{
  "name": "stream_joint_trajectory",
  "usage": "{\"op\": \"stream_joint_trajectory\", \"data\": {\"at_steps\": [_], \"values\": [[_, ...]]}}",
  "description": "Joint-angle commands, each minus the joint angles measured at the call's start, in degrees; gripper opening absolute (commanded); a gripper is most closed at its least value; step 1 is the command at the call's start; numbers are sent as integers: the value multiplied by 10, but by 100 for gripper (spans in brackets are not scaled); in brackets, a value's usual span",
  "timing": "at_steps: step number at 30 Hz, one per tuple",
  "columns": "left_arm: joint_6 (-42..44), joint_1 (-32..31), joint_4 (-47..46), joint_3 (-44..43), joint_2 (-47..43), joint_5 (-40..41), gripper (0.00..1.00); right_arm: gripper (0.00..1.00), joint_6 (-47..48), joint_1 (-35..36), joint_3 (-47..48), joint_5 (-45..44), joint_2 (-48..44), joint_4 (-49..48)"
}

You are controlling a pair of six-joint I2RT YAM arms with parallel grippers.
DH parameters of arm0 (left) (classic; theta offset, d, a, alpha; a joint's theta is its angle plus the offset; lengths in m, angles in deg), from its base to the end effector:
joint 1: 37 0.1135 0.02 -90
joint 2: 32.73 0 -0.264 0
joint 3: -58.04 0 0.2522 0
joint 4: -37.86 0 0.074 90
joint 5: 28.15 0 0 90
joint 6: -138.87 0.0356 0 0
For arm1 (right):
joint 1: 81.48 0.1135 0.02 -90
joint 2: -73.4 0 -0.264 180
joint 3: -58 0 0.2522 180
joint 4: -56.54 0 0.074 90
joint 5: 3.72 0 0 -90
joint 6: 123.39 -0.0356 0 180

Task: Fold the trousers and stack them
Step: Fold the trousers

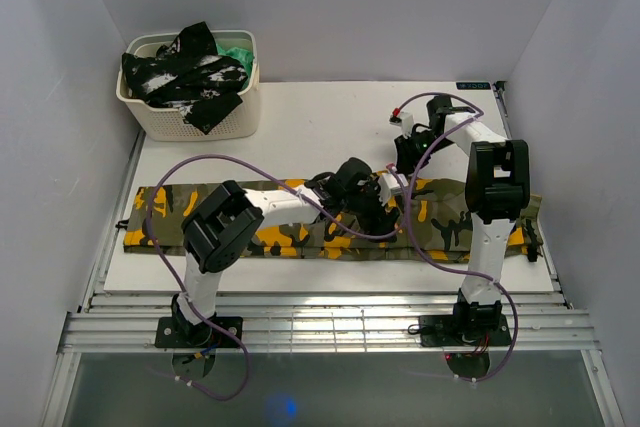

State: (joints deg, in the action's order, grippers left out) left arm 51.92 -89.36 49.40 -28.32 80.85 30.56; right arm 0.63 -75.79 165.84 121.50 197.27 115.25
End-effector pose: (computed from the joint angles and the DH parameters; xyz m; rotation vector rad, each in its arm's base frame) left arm 0.2488 -0.3528 0.1747 1.3612 1.9187 -1.0599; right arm 0.4325 0.0637 0.1636 -1.0046 2.4508 0.7277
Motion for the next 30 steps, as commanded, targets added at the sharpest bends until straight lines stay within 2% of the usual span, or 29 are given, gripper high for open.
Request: {"op": "stream_joint_trajectory", "data": {"at_steps": [1,3,8,10,11,15,16,17,22,30], "values": [[-24,-14,-26,-11,9,-26,86,20,9,-1,15,15,8,30],[-55,-16,-34,-14,17,-34,78,8,10,-1,17,15,10,30],[-81,-17,-35,-2,28,-40,61,8,7,-3,31,16,13,27],[-91,-17,-44,9,20,-43,50,8,5,-4,36,17,14,25],[-95,-18,-46,17,14,-46,40,8,1,-5,43,17,14,23],[-109,-18,-49,25,2,-64,19,8,-7,-5,46,13,8,2],[-111,-18,-50,29,-4,-72,6,8,-8,-5,47,10,8,-7],[-117,-19,-50,31,-7,-80,0,8,-9,-5,46,6,7,-12],[-147,-21,-53,45,-29,-129,0,8,-19,-6,55,-14,10,-36],[-180,-33,-51,64,-35,-150,0,8,-46,-6,75,-36,15,-78]]}}
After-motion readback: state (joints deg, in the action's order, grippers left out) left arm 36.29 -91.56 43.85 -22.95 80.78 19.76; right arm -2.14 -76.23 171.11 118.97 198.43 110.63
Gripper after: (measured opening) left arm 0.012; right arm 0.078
